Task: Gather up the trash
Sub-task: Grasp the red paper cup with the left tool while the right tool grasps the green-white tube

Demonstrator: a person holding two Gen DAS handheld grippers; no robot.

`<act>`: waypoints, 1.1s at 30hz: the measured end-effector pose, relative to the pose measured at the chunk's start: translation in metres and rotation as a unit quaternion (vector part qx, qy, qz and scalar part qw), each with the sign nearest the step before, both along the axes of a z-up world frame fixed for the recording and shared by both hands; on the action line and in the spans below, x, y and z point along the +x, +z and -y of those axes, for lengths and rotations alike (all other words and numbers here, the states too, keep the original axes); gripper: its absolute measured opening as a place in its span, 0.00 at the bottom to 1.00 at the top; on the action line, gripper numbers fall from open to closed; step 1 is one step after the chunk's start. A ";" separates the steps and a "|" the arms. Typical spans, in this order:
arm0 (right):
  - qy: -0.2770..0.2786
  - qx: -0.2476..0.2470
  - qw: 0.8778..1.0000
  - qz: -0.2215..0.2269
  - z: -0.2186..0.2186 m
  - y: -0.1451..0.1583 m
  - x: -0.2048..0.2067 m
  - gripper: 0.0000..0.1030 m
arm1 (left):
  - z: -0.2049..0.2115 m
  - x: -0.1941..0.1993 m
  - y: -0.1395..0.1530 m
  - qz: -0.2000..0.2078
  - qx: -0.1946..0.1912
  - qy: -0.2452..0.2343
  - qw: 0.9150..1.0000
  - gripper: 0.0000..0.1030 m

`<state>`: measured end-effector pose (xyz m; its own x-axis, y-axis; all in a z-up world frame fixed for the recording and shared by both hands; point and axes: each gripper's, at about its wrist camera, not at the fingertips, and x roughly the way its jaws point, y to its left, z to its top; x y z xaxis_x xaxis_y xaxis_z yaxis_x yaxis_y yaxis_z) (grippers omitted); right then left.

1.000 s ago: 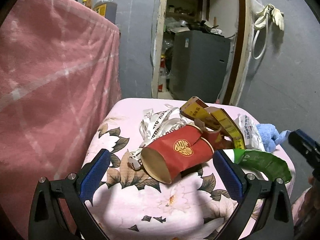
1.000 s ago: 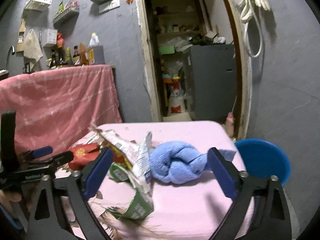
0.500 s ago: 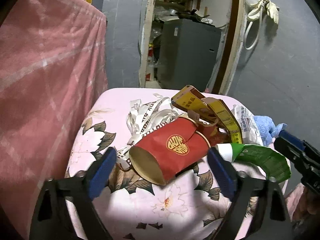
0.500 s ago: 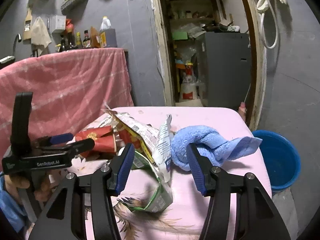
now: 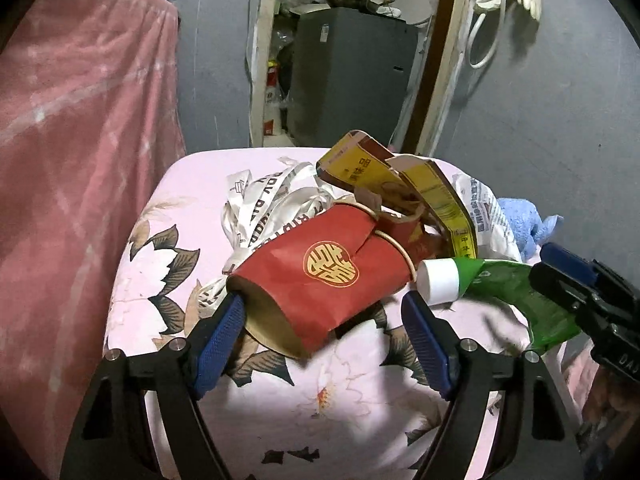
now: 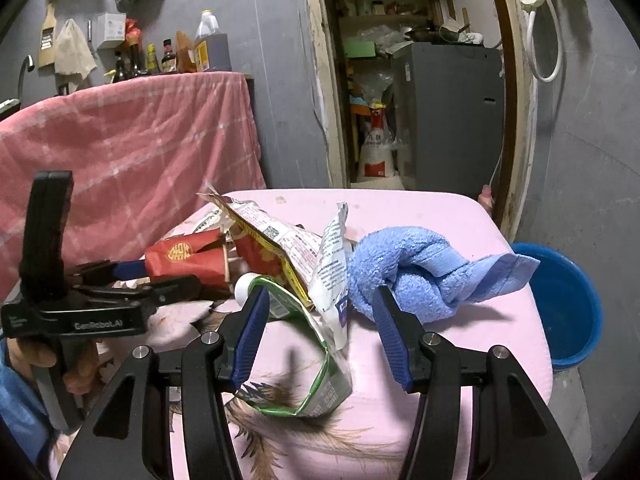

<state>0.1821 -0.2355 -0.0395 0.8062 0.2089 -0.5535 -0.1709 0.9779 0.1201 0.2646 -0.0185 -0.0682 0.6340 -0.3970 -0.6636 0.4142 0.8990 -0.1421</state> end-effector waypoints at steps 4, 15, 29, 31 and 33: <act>0.000 0.000 1.000 -0.005 -0.001 -0.001 0.001 0.42 | -0.005 0.001 0.000 0.001 -0.009 0.005 1.000 0.64; 0.015 0.003 1.000 -0.013 -0.004 -0.002 -0.008 0.19 | 0.005 -0.008 0.000 0.015 0.008 0.000 1.000 0.38; 0.010 0.001 1.000 -0.014 -0.011 -0.001 -0.019 0.07 | 0.012 -0.022 -0.002 -0.002 -0.013 0.009 1.000 0.11; 0.009 0.003 1.000 -0.013 -0.013 -0.001 -0.020 0.07 | 0.015 -0.023 -0.001 0.001 -0.011 0.014 1.000 0.05; 0.006 0.005 1.000 -0.009 -0.013 -0.001 -0.021 0.07 | 0.015 -0.025 0.000 0.005 -0.012 0.021 1.000 0.04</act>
